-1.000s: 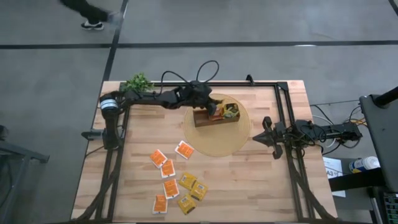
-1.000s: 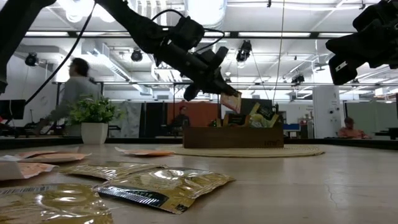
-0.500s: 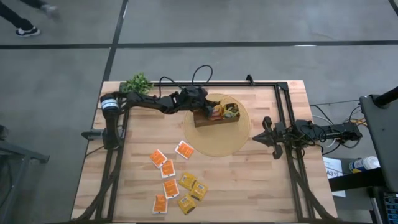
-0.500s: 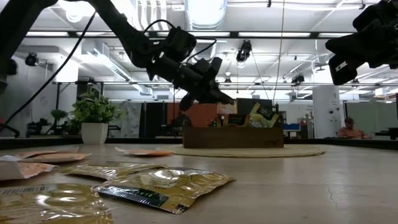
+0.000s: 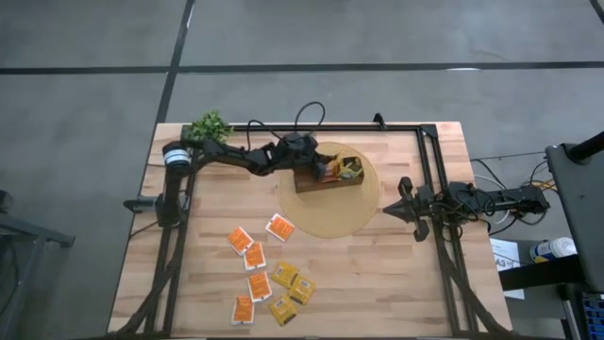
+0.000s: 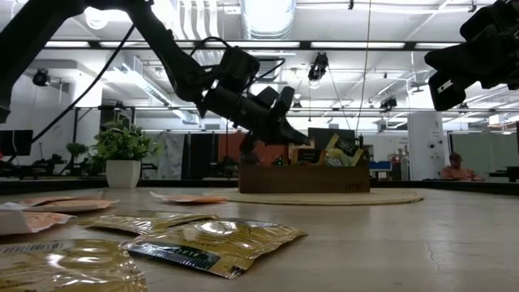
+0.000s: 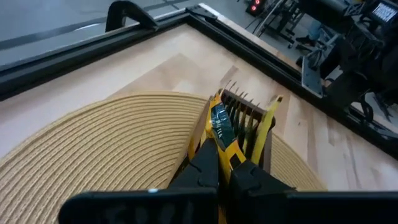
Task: Pick & Place Tea
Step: Put the orange tea bag into the middle section of the wooden organizer, then adjust the yellow tea bag in the right section of the wooden organizer to align the position
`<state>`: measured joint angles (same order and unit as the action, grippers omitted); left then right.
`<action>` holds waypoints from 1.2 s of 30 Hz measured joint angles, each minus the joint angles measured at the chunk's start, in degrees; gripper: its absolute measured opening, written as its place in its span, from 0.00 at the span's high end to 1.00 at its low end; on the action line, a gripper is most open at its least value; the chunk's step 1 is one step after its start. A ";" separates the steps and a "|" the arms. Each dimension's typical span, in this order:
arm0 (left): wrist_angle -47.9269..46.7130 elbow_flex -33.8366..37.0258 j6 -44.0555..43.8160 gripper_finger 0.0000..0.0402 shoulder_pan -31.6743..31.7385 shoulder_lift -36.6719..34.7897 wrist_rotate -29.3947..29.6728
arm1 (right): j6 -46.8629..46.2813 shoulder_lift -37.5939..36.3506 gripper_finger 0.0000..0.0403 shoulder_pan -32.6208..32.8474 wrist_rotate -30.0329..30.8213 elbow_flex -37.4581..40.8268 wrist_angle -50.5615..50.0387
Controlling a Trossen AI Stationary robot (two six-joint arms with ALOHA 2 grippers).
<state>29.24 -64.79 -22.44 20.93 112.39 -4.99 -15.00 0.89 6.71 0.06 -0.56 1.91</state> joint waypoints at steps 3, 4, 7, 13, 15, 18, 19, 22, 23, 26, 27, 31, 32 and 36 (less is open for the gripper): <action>-0.15 -0.12 -0.15 1.00 0.00 0.29 -0.05 | 0.02 0.00 0.98 0.01 0.02 0.00 0.00; -0.01 -0.12 -0.15 1.00 0.00 0.29 -0.05 | 0.02 0.00 0.98 0.00 0.02 0.00 0.00; -0.18 -0.12 -0.44 1.00 0.00 0.29 -0.03 | 0.02 0.00 0.98 0.01 0.02 0.00 0.00; -0.78 -0.11 -3.13 0.97 0.00 0.29 0.19 | 0.00 0.00 0.98 0.01 0.02 0.02 0.00; -0.80 -0.09 -3.63 0.95 0.00 0.29 0.24 | 0.02 0.00 0.98 0.00 0.02 0.00 0.00; -0.85 -0.09 -3.66 0.88 0.00 0.29 0.47 | 0.02 0.00 0.98 0.01 0.00 0.00 0.00; -0.93 -0.07 -3.66 0.86 0.00 0.29 0.64 | 0.00 0.00 0.98 -0.01 0.00 0.00 0.00; -1.21 -0.05 -3.73 0.79 0.00 0.29 1.46 | 0.02 0.00 0.98 -0.01 0.00 0.00 0.00; -1.21 -0.05 -3.78 0.77 0.00 0.29 1.50 | 0.01 0.00 0.98 0.00 0.00 0.00 0.00; -1.23 -0.05 -4.28 0.73 0.00 0.29 1.50 | 0.02 0.00 0.98 0.01 0.00 0.00 0.00; -1.19 -0.05 -4.28 0.72 0.00 0.29 1.50 | 0.01 0.00 0.98 0.00 0.01 0.00 0.00; -0.69 -0.39 -2.87 0.72 0.00 0.10 1.53 | 0.01 0.00 0.98 -0.01 0.01 0.00 0.00; -0.65 -0.89 -2.12 0.72 0.00 -0.04 1.53 | 0.01 0.00 0.98 -0.01 0.01 0.01 0.00; -0.80 -3.01 1.34 0.72 0.00 -1.60 1.44 | 0.01 0.00 0.98 -0.01 0.01 0.00 0.00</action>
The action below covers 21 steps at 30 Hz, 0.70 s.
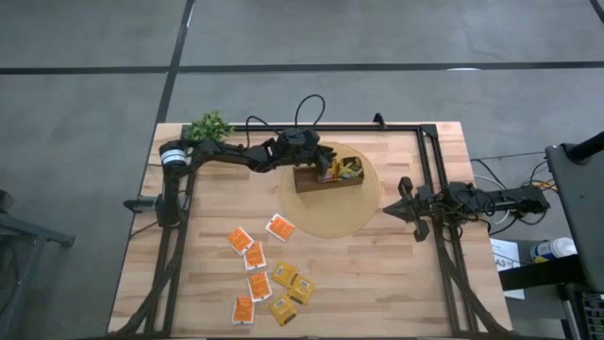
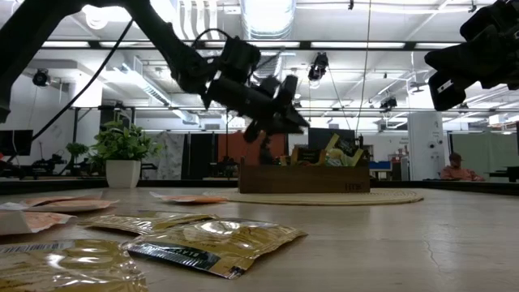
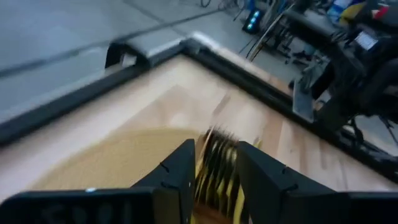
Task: Pick & Place Tea
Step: Adjust the yellow tea bag in the right section of the wooden organizer to align the position
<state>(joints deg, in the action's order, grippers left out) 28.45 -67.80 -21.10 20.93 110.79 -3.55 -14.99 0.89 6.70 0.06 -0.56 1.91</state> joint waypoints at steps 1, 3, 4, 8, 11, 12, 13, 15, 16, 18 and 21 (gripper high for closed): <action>-0.88 -0.57 1.07 0.72 0.00 -0.42 -0.24 | 0.01 0.00 0.98 0.02 -0.01 0.00 0.00; -3.66 -2.40 4.12 0.72 -0.12 -0.77 -0.64 | 0.01 0.00 0.98 0.00 0.01 0.00 0.00; -6.00 -3.39 6.00 0.72 -0.23 -0.94 -1.43 | 0.01 0.01 0.98 0.02 -0.03 0.00 0.00; -17.16 -8.55 13.66 0.72 -1.10 -1.13 -4.38 | 0.01 0.02 0.98 0.02 -0.03 0.00 0.00; -21.82 -10.80 18.76 0.72 -1.79 -0.91 -4.52 | 0.01 0.02 0.98 0.01 -0.04 0.00 0.00; -21.95 -11.38 20.10 0.72 -1.99 -0.60 -4.53 | -0.01 0.02 0.98 0.00 0.00 0.00 0.00; -21.90 -11.88 20.92 0.72 -2.11 -0.34 -4.51 | -0.01 0.00 0.98 -0.01 0.01 0.00 0.00; -22.00 -12.70 21.59 0.72 -2.42 0.48 -4.53 | -0.01 0.02 0.98 0.02 0.00 0.00 -0.01; -21.97 -13.13 21.69 0.72 -2.55 0.91 -4.50 | 0.01 -0.02 0.98 -0.02 0.01 0.00 0.00; -22.16 -14.02 21.90 0.72 -2.74 1.92 -4.52 | -0.01 -0.01 0.98 0.02 0.01 0.02 0.00; -22.18 -15.49 22.01 0.72 -2.78 3.23 -4.53 | -0.01 0.00 0.98 0.01 0.01 0.00 -0.01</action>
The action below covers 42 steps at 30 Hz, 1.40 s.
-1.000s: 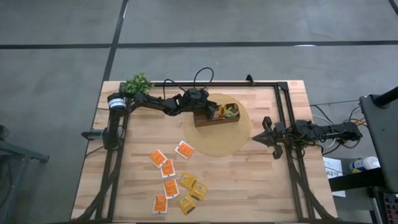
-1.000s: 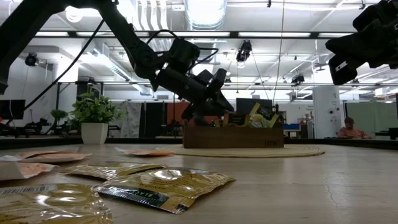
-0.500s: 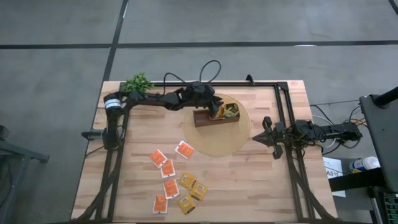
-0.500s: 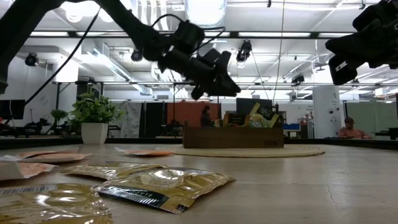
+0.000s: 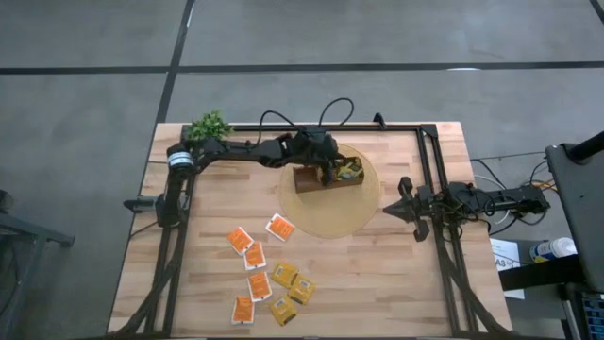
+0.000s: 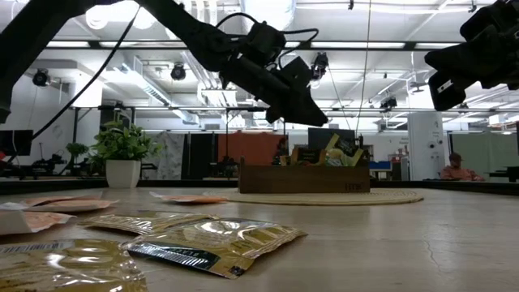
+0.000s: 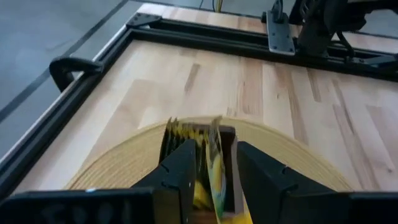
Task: Pick & Place Tea
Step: Adjust the yellow tea bag in the right section of the wooden organizer to align the position
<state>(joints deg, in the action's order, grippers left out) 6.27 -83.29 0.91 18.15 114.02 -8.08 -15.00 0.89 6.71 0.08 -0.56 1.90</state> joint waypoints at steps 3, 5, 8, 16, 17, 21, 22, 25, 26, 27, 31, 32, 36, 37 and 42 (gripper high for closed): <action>-0.11 -2.05 0.04 0.72 0.00 1.78 -0.09 | 0.00 0.00 0.98 0.01 0.00 0.00 -0.01; -1.22 -3.74 0.17 0.72 0.00 3.20 -0.08 | 0.00 0.02 0.98 0.01 -0.01 0.01 -0.01; -2.87 -6.23 0.38 0.72 0.03 4.77 -0.17 | 0.01 0.02 0.98 -0.01 0.00 0.00 0.01; -4.99 -8.85 0.81 0.72 0.00 6.45 -0.27 | 0.01 0.00 0.98 -0.01 0.00 0.00 0.01; -4.97 -8.84 0.81 0.72 -0.02 6.45 -0.31 | 0.01 0.00 0.98 0.01 -0.02 0.00 0.01; -5.23 -8.74 0.83 0.72 -0.02 6.45 -0.39 | 0.00 0.00 0.98 0.01 -0.01 0.00 0.01; -5.23 -8.74 0.83 0.72 -0.02 6.45 -0.42 | 0.01 0.00 0.98 -0.01 -0.02 0.00 0.01; -5.33 -8.72 1.08 0.72 -0.04 6.45 -0.44 | 0.01 0.00 0.98 0.01 0.00 0.02 0.01; -5.45 -8.71 1.36 0.72 -0.06 6.45 -0.44 | 0.01 0.00 0.98 0.01 0.00 0.00 0.00; -5.47 -8.66 1.69 0.72 -0.06 6.45 -0.44 | 0.00 0.00 0.98 0.01 0.00 0.00 0.01; -5.42 -8.59 2.15 0.72 -0.04 6.84 -0.44 | 0.00 0.00 0.98 0.00 0.00 0.00 0.00; -5.31 -8.66 2.13 0.72 -0.05 7.08 -0.45 | 0.01 0.00 0.98 -0.01 0.00 0.01 0.01; -5.71 -9.25 2.14 0.72 -0.22 8.20 -0.44 | 0.00 0.02 0.98 0.01 -0.02 0.00 0.01; -5.62 -9.44 2.13 0.72 -0.26 8.24 -0.44 | 0.01 0.02 0.98 0.01 -0.02 0.01 0.01; -5.29 -9.85 2.14 0.72 -0.26 8.22 0.10 | -0.01 0.02 0.98 -0.01 0.02 0.00 0.01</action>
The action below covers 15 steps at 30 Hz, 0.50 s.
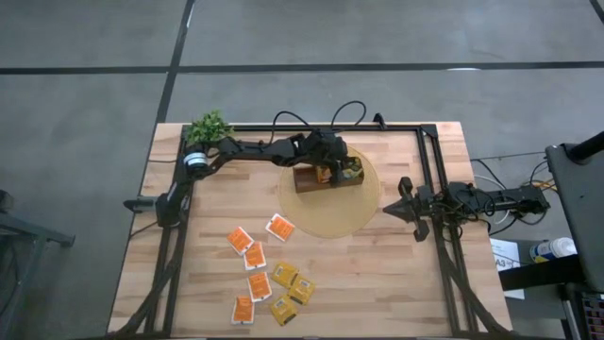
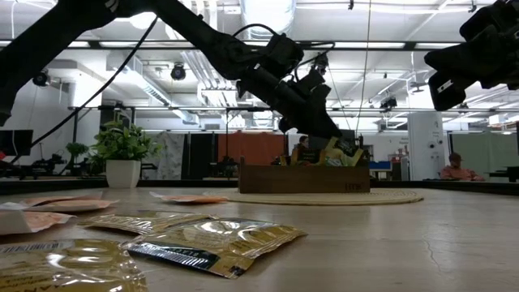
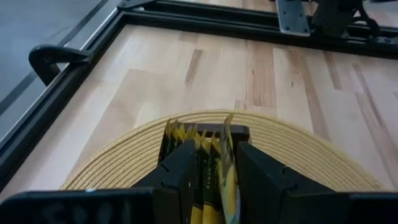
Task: Pick & Place Tea
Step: Adjust the yellow tea bag in the right section of the wooden organizer to align the position
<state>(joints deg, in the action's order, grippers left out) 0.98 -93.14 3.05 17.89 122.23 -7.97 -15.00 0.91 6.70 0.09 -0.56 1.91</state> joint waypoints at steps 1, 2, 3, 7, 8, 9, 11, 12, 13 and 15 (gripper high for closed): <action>-0.18 0.00 0.00 0.72 0.02 0.00 0.09 | 0.02 0.00 0.98 0.01 -0.02 0.00 0.00; -0.34 0.03 0.00 0.72 0.02 0.00 0.15 | 0.02 0.00 0.98 0.02 -0.03 0.00 0.00; -0.33 0.07 0.00 0.72 0.02 0.00 0.09 | 0.00 0.00 0.98 0.00 -0.01 0.00 0.00; -0.12 0.07 -0.52 0.72 0.00 0.10 -0.49 | 0.02 0.00 0.98 0.00 -0.02 0.00 0.00; -0.14 0.07 -0.57 0.72 0.00 0.12 -0.69 | 0.00 0.00 0.98 0.02 -0.03 0.00 0.00; -0.17 0.07 -0.59 0.72 0.00 0.15 -0.95 | 0.02 0.00 0.98 0.01 -0.02 0.00 0.00; -0.16 0.07 -0.63 0.72 0.02 0.15 -1.12 | 0.01 0.00 0.98 0.00 -0.02 0.00 0.00; -0.16 0.07 -0.66 0.72 0.00 0.15 -1.18 | 0.02 0.00 0.98 0.01 -0.02 0.00 0.00; -0.16 0.07 -0.72 0.73 0.00 0.15 -1.31 | 0.01 0.00 0.98 0.00 -0.02 0.00 0.00; -0.22 0.07 -1.21 0.76 0.00 0.15 -1.52 | 0.01 0.00 0.98 0.00 -0.02 0.02 0.00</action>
<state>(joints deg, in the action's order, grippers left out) 0.76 -93.08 1.83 17.89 122.39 -9.50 -14.99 0.91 6.70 0.08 -0.54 1.91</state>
